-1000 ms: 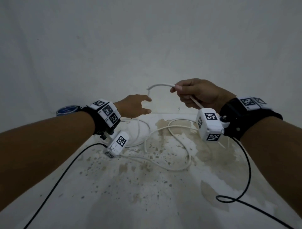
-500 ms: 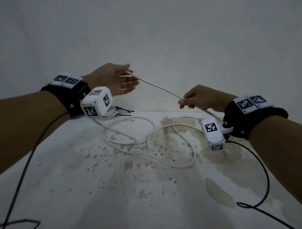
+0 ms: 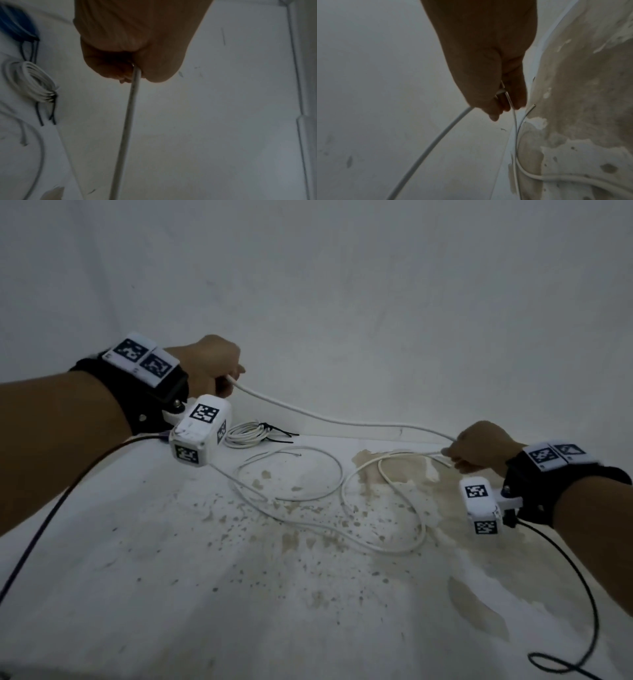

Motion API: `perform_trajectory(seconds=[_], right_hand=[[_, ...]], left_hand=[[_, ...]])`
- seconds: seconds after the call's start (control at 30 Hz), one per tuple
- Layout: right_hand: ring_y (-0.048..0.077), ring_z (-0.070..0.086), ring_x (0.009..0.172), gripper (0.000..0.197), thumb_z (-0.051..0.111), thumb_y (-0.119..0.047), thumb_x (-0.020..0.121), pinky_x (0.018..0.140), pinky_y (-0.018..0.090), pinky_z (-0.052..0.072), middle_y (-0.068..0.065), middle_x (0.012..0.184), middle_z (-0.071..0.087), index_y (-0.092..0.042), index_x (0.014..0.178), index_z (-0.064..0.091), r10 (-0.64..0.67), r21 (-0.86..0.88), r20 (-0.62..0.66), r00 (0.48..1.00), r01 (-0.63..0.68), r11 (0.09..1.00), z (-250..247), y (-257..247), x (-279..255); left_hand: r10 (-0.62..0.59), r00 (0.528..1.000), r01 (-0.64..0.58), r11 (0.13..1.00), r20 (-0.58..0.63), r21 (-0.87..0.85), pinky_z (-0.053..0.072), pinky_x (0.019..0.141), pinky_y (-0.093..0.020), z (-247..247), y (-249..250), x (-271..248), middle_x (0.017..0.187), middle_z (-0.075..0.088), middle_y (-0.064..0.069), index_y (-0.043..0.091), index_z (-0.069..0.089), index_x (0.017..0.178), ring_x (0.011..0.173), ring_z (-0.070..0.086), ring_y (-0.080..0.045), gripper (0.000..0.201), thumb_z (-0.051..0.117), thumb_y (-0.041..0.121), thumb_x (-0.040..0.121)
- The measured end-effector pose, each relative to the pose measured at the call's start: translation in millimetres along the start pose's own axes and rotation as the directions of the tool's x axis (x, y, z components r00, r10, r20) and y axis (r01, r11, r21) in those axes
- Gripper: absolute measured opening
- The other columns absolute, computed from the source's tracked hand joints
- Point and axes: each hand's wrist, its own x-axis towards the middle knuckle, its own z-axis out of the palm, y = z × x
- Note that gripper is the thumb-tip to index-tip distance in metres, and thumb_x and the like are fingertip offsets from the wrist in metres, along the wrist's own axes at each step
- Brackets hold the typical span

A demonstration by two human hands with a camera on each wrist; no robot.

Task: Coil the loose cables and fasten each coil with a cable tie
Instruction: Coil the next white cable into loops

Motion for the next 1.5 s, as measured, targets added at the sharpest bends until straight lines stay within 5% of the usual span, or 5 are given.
perform_trajectory(seconds=[0.27,0.63,0.93,1.07,1.5], right_hand=[[0.030,0.070,0.080,0.021,0.055,-0.008,0.096,0.069,0.034,0.059,0.022,0.095,0.069,0.011,0.099,0.062,-0.073,0.618,0.038,0.997,0.034,0.785,-14.3,-40.5,-26.2],[0.036,0.061,0.068,0.058,0.055,-0.050,0.094,0.059,0.026,0.033,0.011,0.066,0.050,-0.004,0.061,0.045,-0.186,-0.069,-0.046,0.982,0.182,0.981,-8.3,-45.1,-40.5],[0.028,0.066,0.103,0.032,0.056,-0.022,0.100,0.084,0.030,0.049,0.021,0.114,0.064,0.005,0.117,0.063,-0.174,0.149,-0.102,0.979,0.188,0.971,-7.2,-52.1,-55.7],[0.006,0.049,0.033,0.020,0.037,-0.008,0.104,0.035,0.017,0.039,0.004,0.066,0.051,-0.008,0.114,0.055,-0.033,0.482,0.087,0.996,-0.013,0.876,-7.2,-74.9,-58.0],[0.004,0.050,0.031,0.032,0.042,-0.024,0.104,0.031,0.015,0.037,0.003,0.053,0.056,-0.002,0.083,0.052,-0.347,0.808,0.341,0.874,-0.084,0.583,22.0,-175.3,-93.8]], left_hand=[[0.463,0.865,-0.498,0.837,0.193,0.228,0.025,0.052,-0.027,-39.9,68.9,-42.0,0.060,0.036,0.001,0.007,0.071,0.096,0.050,0.031,-0.014,0.055,0.037,0.050,0.103],[0.641,0.757,-0.647,0.704,0.131,0.294,0.026,0.049,-0.026,-78.8,87.0,-80.9,0.057,0.032,-0.001,0.001,0.068,0.108,0.046,0.028,-0.013,0.052,0.035,0.042,0.105],[0.795,0.478,-0.876,0.461,0.374,0.140,0.022,0.042,-0.027,-77.5,86.5,-115.8,0.049,0.029,0.001,-0.002,0.068,0.110,0.044,0.021,-0.018,0.046,0.039,0.034,0.106],[0.783,0.501,-0.863,0.486,0.368,0.140,0.023,0.044,-0.027,-63.2,83.6,-111.5,0.047,0.035,0.006,0.006,0.073,0.096,0.043,0.024,-0.016,0.040,0.043,0.031,0.105],[0.494,0.553,-0.828,0.237,0.671,0.508,0.034,0.054,-0.010,41.3,23.0,-86.2,0.064,0.057,0.003,0.012,0.075,0.085,0.052,0.051,0.002,0.045,0.042,0.037,0.104]])
